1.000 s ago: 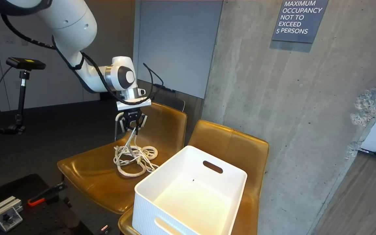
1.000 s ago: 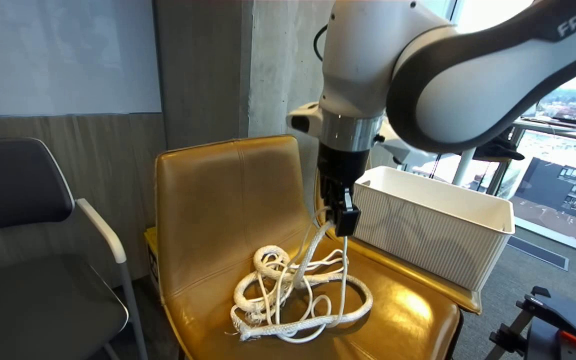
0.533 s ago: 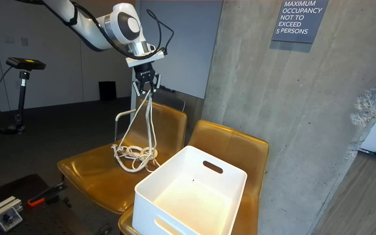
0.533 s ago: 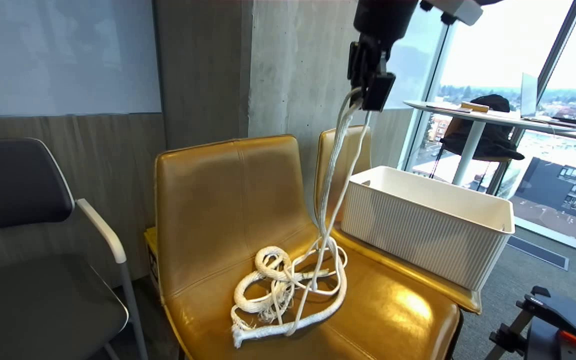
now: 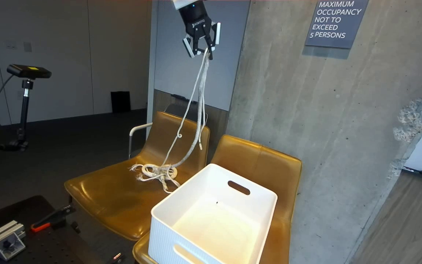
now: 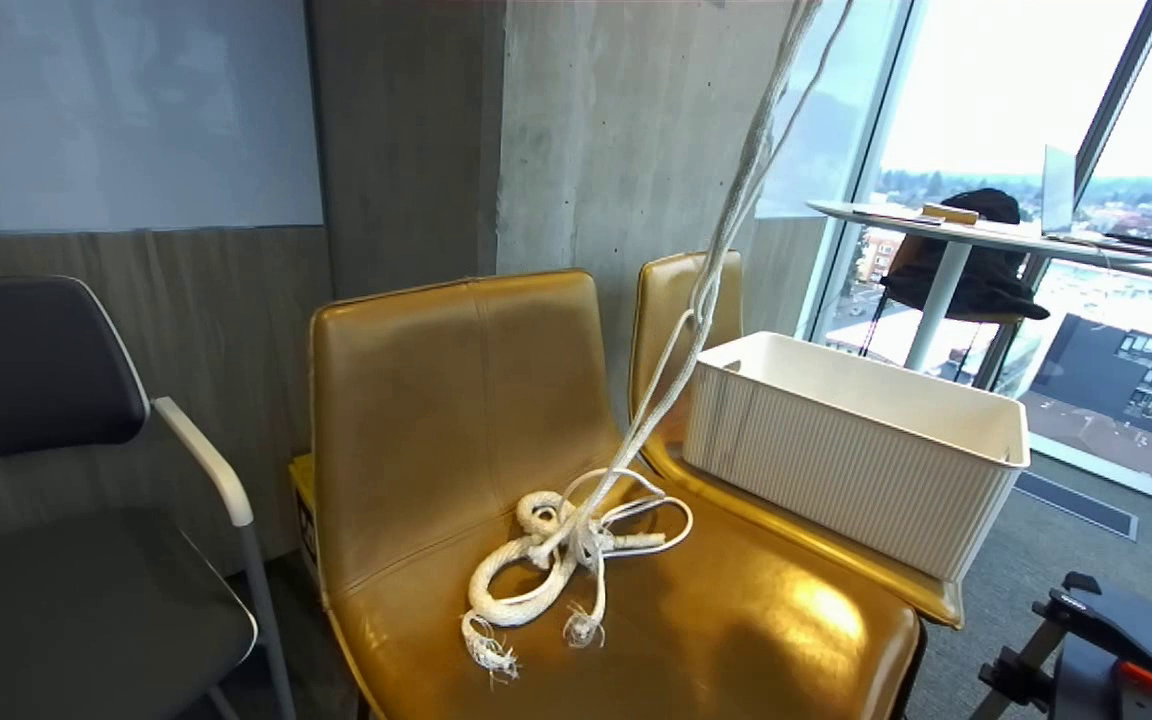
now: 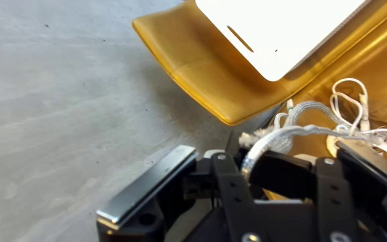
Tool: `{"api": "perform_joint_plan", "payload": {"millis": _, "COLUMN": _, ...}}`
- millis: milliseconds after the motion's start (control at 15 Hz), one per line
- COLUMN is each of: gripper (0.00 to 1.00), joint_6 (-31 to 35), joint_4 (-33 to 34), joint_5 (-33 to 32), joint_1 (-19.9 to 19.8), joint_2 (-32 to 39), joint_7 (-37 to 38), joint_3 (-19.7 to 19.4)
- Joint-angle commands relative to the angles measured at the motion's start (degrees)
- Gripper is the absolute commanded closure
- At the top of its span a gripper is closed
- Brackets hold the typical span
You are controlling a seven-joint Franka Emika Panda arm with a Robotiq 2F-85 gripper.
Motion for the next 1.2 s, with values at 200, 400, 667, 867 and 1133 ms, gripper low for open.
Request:
{"api": "perform_joint_plan", "payload": {"millis": 200, "gripper": 1.00, "joint_6": -10.09, "joint_4": 21.47, "joint_5": 0.98, "joint_1": -5.67, "joint_2": 5.16, "joint_7": -8.94, "joint_3": -5.33}}
{"api": "perform_joint_plan", "payload": {"millis": 400, "gripper": 1.00, "joint_6": -13.60, "joint_4": 29.97, "joint_5": 1.25, "joint_1": -9.23, "joint_2": 8.07, "joint_7": -12.70, "joint_3": -7.57}}
{"api": "perform_joint_plan", "payload": {"millis": 667, "gripper": 1.00, "joint_6": -16.97, "joint_4": 40.56, "joint_5": 1.61, "joint_1": -13.50, "joint_2": 12.53, "joint_7": -17.19, "joint_3": -9.28}}
{"api": "perform_joint_plan", "payload": {"millis": 867, "gripper": 1.00, "joint_6": -19.36, "joint_4": 47.98, "joint_5": 1.83, "joint_1": -16.02, "joint_2": 15.99, "joint_7": -19.68, "joint_3": -9.36}}
{"api": "perform_joint_plan", "payload": {"millis": 1133, "gripper": 1.00, "joint_6": -19.61, "joint_4": 50.92, "joint_5": 2.07, "joint_1": -16.65, "joint_2": 17.36, "joint_7": -21.23, "joint_3": -10.69}}
